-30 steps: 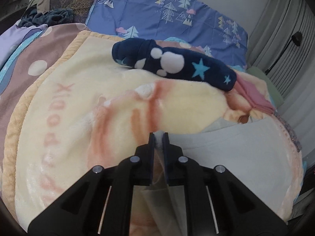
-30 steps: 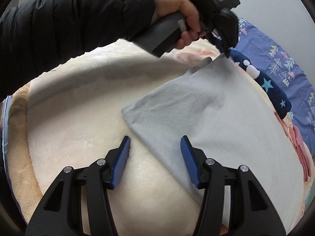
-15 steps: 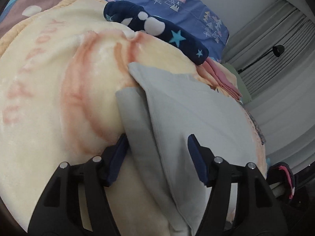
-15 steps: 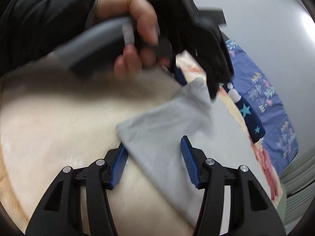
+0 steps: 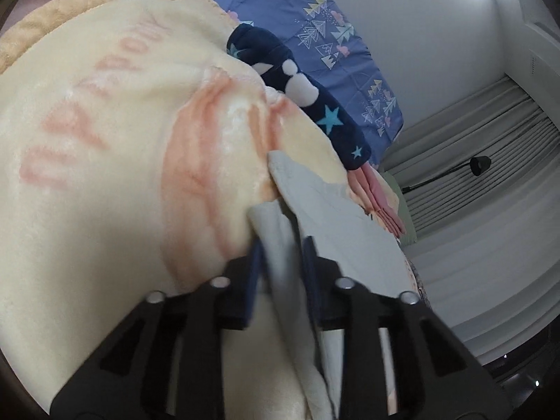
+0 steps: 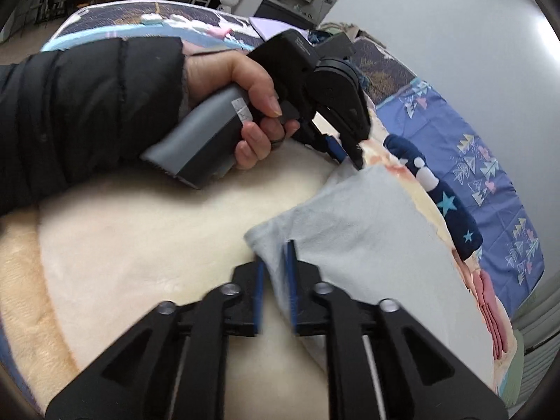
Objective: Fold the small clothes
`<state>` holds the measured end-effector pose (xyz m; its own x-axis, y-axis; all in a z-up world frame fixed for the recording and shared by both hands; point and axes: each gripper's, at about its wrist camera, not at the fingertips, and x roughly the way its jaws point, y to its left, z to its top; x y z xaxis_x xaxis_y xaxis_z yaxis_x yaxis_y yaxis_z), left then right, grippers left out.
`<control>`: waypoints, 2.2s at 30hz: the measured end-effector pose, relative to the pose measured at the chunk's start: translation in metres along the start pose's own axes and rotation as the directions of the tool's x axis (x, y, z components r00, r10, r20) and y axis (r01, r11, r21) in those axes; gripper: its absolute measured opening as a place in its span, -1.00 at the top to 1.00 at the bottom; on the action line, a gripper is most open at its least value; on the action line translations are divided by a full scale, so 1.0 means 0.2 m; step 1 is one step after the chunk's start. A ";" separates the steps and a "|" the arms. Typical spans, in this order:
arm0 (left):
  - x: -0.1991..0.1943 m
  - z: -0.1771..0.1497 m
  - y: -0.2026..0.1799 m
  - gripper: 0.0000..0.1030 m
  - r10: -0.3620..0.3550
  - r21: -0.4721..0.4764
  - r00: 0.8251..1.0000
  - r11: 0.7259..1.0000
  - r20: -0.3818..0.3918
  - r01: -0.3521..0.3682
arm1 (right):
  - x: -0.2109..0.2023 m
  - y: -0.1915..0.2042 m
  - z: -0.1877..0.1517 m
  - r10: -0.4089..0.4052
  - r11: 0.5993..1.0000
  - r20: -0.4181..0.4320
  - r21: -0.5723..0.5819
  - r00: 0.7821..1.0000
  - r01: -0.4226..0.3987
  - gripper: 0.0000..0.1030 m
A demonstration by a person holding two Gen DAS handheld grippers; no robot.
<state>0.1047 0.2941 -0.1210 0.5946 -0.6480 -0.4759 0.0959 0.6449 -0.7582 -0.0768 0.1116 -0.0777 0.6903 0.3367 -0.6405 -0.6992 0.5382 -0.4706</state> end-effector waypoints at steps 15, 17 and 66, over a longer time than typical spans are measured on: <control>0.22 0.10 -0.11 0.85 0.074 0.034 0.995 0.997 -0.073 -0.071 | 0.23 -0.17 0.05 -0.087 0.988 -0.045 0.127 0.995 0.092 0.92; 0.19 0.10 -0.20 0.85 0.085 0.090 0.995 0.993 -0.052 -0.080 | 0.13 -0.25 0.05 -0.077 0.976 0.005 0.205 0.997 0.074 0.95; 1.81 -0.60 -1.87 0.74 0.515 0.737 0.844 0.627 -0.150 -0.251 | -0.51 -1.40 -1.66 -0.028 0.168 0.249 0.956 0.968 -0.241 0.95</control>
<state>0.1888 -0.2300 -0.0637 0.4313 -0.2754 -0.8592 0.4992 0.8660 -0.0270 -0.0139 -0.3294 -0.0814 0.7344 0.5030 -0.4558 -0.1054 0.7478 0.6555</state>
